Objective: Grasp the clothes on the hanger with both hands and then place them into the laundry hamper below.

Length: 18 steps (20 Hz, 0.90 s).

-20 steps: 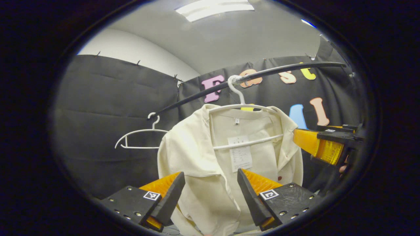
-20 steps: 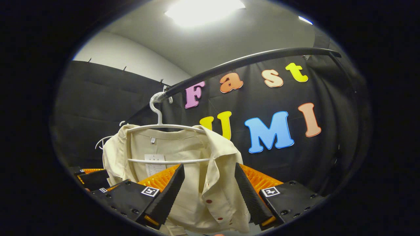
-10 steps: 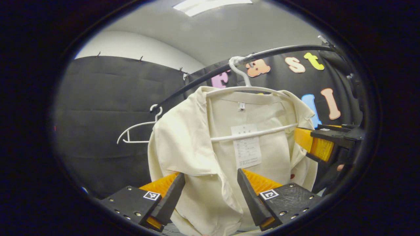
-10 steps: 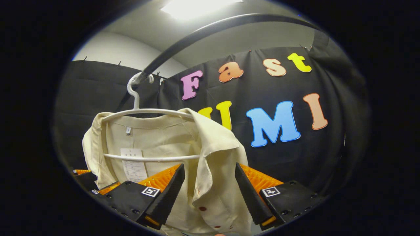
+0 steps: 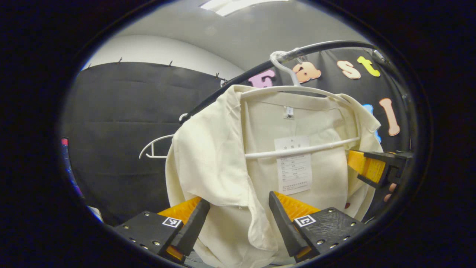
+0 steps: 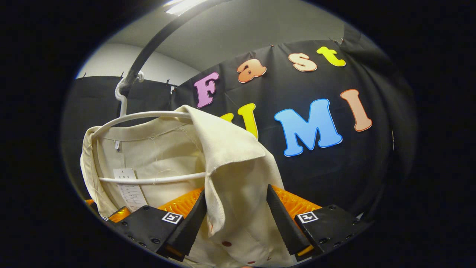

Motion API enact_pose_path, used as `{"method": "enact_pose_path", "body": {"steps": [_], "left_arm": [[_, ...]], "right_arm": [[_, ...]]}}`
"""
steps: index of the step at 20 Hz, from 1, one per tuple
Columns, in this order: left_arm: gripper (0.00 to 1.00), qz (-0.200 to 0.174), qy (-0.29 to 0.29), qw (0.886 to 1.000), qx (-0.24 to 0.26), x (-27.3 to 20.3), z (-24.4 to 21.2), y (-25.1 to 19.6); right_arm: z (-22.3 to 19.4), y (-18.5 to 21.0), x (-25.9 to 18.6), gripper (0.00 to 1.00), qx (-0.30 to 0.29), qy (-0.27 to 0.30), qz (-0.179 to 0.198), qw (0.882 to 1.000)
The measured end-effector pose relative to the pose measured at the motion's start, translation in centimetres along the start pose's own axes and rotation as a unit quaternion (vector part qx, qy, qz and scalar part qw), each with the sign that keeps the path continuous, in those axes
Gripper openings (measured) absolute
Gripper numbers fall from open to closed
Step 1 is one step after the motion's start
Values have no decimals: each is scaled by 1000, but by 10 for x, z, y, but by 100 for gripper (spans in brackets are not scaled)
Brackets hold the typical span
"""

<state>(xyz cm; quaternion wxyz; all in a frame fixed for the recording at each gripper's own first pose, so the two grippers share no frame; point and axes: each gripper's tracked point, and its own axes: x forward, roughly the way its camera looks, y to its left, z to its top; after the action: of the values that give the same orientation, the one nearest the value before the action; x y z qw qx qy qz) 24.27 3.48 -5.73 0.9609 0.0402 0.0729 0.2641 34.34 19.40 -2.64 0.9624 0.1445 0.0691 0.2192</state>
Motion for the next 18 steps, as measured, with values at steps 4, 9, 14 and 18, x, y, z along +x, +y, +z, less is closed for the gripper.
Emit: {"method": "enact_pose_path", "body": {"steps": [4, 9, 14, 18], "left_arm": [[88, 26, 7, 1000, -11, 4, -4, 15], [45, 30, 10, 999, -10, 2, -3, 25], [21, 0, -4, 1000, -5, 2, 6, 29], [3, 19, -29, 999, 13, -15, 26, 54]], "right_arm": [[-2, 0, 13, 94, 0, 5, -3, 1000], [-8, -9, 24, 58, -29, 12, -35, 999], [-1, -22, 20, 5, -71, -7, -70, 995], [18, -38, 8, 1, -99, -35, -99, 990]]}}
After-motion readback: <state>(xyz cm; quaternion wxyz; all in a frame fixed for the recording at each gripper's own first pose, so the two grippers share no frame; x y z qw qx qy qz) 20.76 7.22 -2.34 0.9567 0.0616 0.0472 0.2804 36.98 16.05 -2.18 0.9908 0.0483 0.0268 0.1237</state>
